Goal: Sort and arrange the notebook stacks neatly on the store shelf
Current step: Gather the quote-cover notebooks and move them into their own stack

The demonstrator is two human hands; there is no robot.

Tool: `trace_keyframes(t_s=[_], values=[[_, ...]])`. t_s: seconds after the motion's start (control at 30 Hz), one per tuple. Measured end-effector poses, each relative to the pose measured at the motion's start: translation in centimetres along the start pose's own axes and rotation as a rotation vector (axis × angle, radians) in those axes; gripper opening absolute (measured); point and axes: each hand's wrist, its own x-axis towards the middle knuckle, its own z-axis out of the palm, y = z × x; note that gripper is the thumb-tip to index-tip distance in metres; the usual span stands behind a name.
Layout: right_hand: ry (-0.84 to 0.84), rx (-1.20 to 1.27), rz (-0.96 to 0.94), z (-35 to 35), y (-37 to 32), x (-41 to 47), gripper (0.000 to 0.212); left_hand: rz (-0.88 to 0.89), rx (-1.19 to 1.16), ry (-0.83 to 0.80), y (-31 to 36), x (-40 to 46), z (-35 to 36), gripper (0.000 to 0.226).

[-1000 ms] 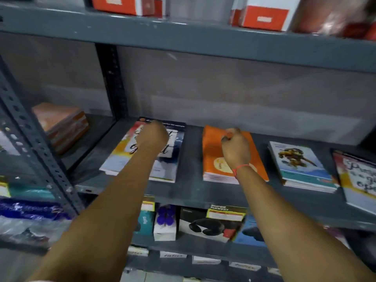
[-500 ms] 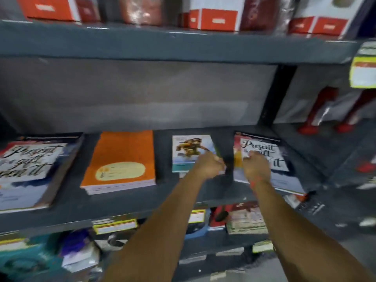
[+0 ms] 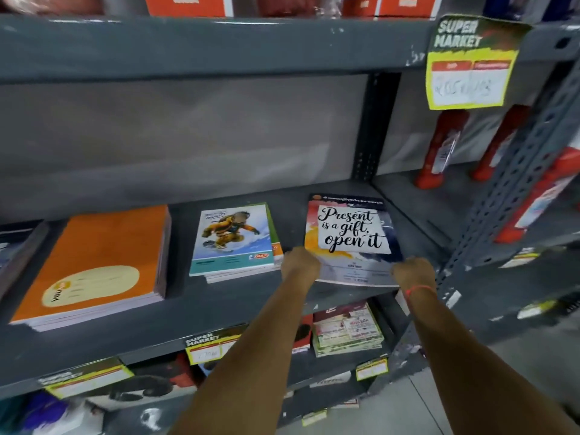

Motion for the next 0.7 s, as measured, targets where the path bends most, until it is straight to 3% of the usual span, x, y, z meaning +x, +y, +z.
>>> trace_keyframes(t_s=[0.1, 0.17, 0.27, 0.4, 0.5, 0.57, 0.6, 0.7], values=[[-0.174, 0.388, 0.116, -1.2, 0.7, 1.4, 0.034, -0.085, -0.178, -0.053, 0.1, 0.3, 0.0, 0.029], [-0.234, 0.633, 0.286, -2.2, 0.8, 1.4, 0.012, -0.107, -0.226, -0.093, 0.5, 0.3, -0.2, 0.030], [-0.284, 0.775, 0.424, -3.1, 0.8, 1.4, 0.022, -0.106, -0.257, -0.108, 1.2, -0.1, -1.3, 0.030], [-0.273, 0.738, 0.320, -4.5, -1.2, 0.1, 0.023, -0.070, -0.298, -0.077, 1.4, -1.2, -3.5, 0.027], [-0.219, 0.789, 0.074, -4.6, -3.9, -2.1, 0.011, -0.026, -0.316, -0.009, 0.2, -2.2, -6.6, 0.011], [-0.199, 0.784, -0.037, -4.6, -6.1, -3.6, 0.031, -0.001, -0.341, 0.007, -1.0, -2.7, -8.8, 0.024], [-0.208, 0.819, -0.047, -4.3, -7.4, -4.5, 0.037, 0.021, -0.366, 0.020, -1.9, -3.1, -10.3, 0.016], [-0.225, 0.914, -0.123, -2.9, -10.9, -8.0, 0.039, 0.043, -0.441, 0.067, -4.9, -4.2, -15.2, 0.019]])
